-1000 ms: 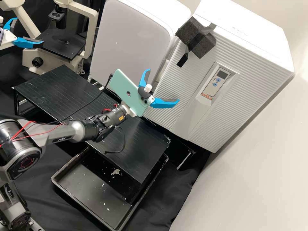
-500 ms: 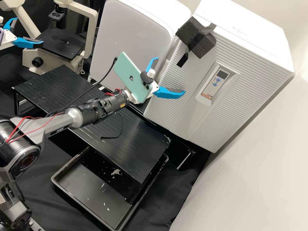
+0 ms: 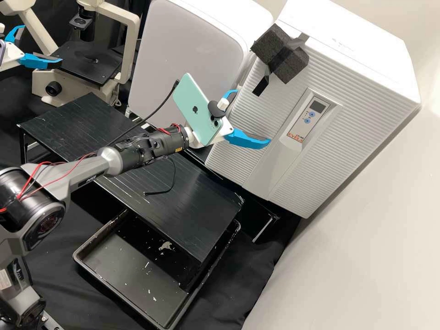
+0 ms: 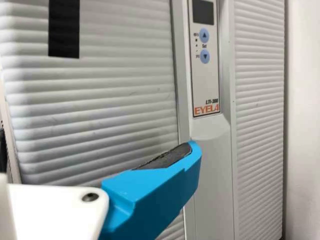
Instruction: Open the incubator door
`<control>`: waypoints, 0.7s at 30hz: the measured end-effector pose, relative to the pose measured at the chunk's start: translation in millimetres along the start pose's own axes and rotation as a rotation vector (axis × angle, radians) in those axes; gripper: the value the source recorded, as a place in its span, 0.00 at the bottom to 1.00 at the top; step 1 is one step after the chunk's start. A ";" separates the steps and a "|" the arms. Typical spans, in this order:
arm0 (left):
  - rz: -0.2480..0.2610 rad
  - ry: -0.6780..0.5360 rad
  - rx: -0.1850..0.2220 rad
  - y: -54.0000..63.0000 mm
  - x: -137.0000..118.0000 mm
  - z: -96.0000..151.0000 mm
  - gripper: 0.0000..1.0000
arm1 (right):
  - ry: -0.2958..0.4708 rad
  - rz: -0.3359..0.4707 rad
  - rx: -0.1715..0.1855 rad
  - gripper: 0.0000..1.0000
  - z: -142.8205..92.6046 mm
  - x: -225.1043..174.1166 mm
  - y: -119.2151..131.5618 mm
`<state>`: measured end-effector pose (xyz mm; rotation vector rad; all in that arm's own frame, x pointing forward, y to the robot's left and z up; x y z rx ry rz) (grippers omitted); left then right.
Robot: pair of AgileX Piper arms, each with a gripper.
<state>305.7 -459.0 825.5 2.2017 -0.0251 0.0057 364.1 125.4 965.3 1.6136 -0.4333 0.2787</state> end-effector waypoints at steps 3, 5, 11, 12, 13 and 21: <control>0.000 0.000 0.000 0.0 0.0 0.0 1.00 | -0.002 -0.002 -0.006 0.00 0.8 0.5 -1.1; 0.000 0.000 0.000 0.0 0.0 0.0 1.00 | -0.004 -0.005 -0.006 0.00 1.3 0.7 -1.8; 0.000 0.000 0.000 0.0 0.0 0.0 1.00 | -0.006 -0.015 -0.006 0.00 1.5 0.7 -2.7; 0.000 0.000 0.000 0.0 0.0 0.0 1.00 | -0.006 -0.015 -0.006 0.00 1.5 0.7 -2.7; 0.000 0.000 0.000 0.0 0.0 0.0 1.00 | -0.006 -0.015 -0.006 0.00 1.5 0.7 -2.7; 0.000 0.000 0.000 0.0 0.0 0.0 1.00 | -0.004 -0.023 -0.005 0.00 0.5 0.2 -4.3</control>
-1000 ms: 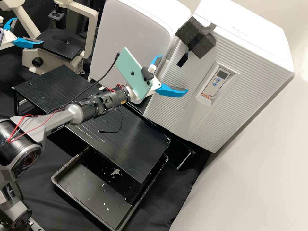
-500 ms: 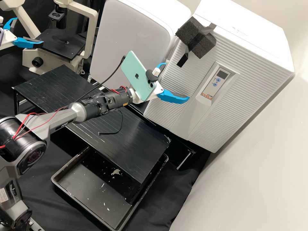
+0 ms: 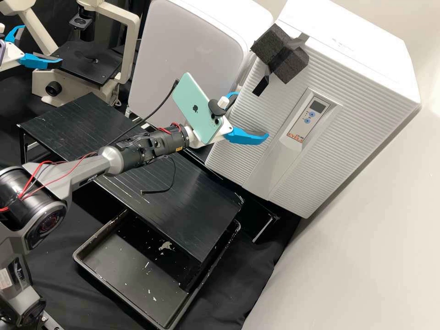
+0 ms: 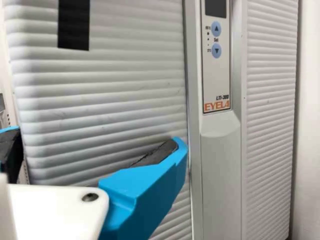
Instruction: Open the incubator door
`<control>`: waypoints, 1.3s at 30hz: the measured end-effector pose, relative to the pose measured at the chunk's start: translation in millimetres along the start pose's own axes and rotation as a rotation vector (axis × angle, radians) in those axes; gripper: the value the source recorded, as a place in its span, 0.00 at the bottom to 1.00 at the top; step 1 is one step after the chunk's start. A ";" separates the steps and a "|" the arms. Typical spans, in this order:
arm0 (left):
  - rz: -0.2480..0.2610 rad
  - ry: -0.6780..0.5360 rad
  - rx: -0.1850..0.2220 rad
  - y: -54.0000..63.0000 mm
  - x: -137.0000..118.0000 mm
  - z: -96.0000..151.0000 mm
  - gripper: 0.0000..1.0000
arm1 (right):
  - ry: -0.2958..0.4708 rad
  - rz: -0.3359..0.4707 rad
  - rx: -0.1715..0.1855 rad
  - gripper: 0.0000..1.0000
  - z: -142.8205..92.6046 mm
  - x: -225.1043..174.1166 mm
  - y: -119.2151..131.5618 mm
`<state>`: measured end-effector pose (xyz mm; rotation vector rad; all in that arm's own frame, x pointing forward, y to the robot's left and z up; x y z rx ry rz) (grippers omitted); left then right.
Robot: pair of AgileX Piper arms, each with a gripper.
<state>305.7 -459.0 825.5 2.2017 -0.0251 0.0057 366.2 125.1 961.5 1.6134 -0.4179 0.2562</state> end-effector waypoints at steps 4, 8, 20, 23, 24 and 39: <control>0.000 0.000 0.000 0.0 0.0 0.0 1.00 | -0.006 -0.001 0.002 0.00 -0.2 -0.5 -1.0; 0.000 0.000 0.000 0.0 0.0 0.0 1.00 | -0.010 -0.001 -0.007 0.00 -0.1 -0.6 -1.1; 0.000 0.000 0.000 0.0 0.0 0.0 1.00 | -0.018 -0.009 -0.005 0.00 -3.4 -3.5 -0.7; 0.000 0.000 0.000 0.0 0.0 0.0 1.00 | -0.017 -0.011 -0.007 0.00 -5.5 -4.9 0.1; 0.000 0.000 0.000 0.0 0.0 0.0 1.00 | -0.016 -0.014 -0.007 0.00 -6.0 -5.3 0.5; 0.000 0.000 0.000 0.0 0.0 0.0 1.00 | 0.043 0.020 0.029 0.00 -23.8 -47.9 40.2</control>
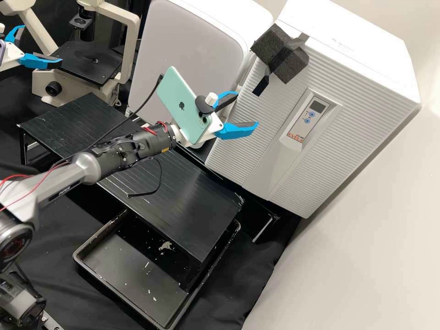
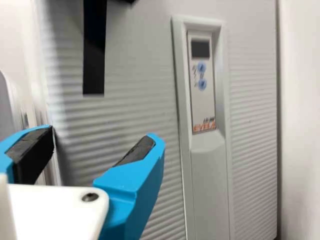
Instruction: Open the incubator door
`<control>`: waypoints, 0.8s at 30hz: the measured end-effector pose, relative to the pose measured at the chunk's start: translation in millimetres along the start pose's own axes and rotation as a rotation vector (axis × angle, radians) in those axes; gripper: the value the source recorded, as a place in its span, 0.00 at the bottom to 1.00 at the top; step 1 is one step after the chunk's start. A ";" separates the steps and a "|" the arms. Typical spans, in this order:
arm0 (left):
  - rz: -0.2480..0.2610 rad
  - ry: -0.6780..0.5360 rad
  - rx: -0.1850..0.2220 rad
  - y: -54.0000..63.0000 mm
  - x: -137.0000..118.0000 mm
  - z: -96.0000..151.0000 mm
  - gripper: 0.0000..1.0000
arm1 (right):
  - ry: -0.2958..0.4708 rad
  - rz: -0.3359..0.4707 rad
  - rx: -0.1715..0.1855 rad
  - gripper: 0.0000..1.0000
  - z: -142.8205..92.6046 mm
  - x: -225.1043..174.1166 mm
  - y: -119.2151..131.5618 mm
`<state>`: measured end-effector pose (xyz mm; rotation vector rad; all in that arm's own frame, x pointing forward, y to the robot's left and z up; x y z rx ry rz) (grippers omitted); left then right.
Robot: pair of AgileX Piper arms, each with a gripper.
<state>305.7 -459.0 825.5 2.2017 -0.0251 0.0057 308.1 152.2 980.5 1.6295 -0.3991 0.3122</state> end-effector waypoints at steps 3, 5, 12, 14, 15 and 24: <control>0.000 0.000 0.000 0.0 0.0 0.0 1.00 | 0.012 0.024 0.003 1.00 -2.3 -4.7 1.9; 0.000 0.000 0.000 0.0 0.0 0.0 1.00 | 0.020 0.015 0.003 1.00 -4.2 -6.6 -2.1; 0.000 0.000 0.000 0.0 0.0 0.0 1.00 | -0.012 -0.042 -0.071 1.00 -10.5 -7.9 -23.5; 0.000 0.000 0.000 0.0 0.0 0.0 1.00 | -0.039 -0.055 -0.084 1.00 -11.6 -2.7 -32.3; 0.000 0.000 0.000 0.0 0.0 0.0 1.00 | -0.048 -0.057 -0.096 1.00 -13.2 -0.7 -35.1; 0.000 0.000 0.000 0.0 0.0 0.0 1.00 | -0.140 -0.036 -0.139 1.00 -18.6 22.9 -51.3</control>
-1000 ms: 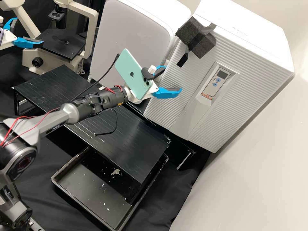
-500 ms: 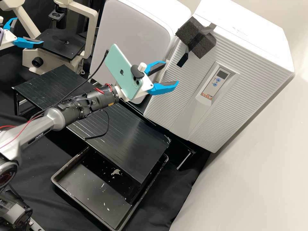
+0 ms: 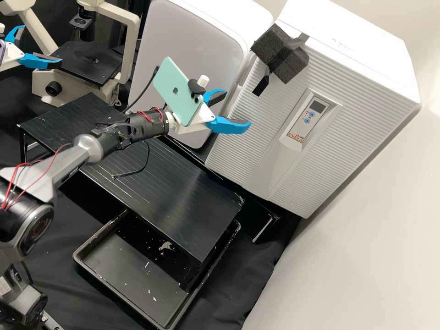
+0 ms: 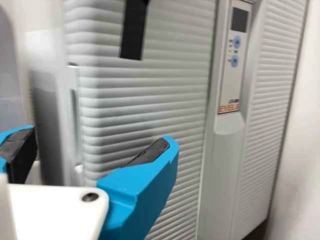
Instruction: Open the incubator door
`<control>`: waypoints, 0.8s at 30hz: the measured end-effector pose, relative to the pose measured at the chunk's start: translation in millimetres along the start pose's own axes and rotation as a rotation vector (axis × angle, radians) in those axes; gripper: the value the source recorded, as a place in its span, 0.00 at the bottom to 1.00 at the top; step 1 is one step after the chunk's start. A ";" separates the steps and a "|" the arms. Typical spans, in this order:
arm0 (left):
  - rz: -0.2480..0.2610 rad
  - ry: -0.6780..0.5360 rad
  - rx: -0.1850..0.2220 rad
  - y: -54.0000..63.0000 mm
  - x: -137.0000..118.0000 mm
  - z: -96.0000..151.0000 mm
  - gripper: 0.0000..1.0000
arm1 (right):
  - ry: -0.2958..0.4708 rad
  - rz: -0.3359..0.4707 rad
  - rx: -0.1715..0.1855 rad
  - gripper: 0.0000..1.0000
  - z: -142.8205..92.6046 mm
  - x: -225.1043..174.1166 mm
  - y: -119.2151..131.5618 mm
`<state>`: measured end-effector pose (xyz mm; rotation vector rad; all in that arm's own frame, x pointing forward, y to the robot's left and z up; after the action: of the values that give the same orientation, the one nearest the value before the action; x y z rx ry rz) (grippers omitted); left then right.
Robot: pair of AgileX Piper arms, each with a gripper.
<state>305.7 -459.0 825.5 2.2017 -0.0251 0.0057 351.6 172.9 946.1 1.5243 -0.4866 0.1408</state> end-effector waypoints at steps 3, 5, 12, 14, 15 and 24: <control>0.000 0.000 0.000 0.0 0.0 0.0 1.00 | -0.012 0.029 -0.012 1.00 -2.1 4.7 2.2; 0.000 0.000 0.000 0.0 0.0 0.0 1.00 | -0.018 0.036 -0.006 1.00 -1.7 6.0 5.0; 0.000 0.000 0.000 0.0 0.0 0.0 1.00 | -0.036 0.049 0.010 0.00 0.4 7.2 7.8; 0.000 0.000 0.000 0.0 0.0 0.0 1.00 | -0.036 0.049 0.010 0.00 0.4 7.2 7.8; 0.000 0.000 0.000 0.0 0.0 0.0 1.00 | -0.036 0.049 0.010 0.00 0.4 7.2 7.8; 0.000 0.000 0.000 0.0 0.0 0.0 1.00 | -0.038 0.049 0.012 0.00 0.5 7.2 7.8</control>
<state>305.7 -459.0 825.5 2.2017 -0.0251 0.0057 355.0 171.3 956.0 1.5296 -0.5543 0.1532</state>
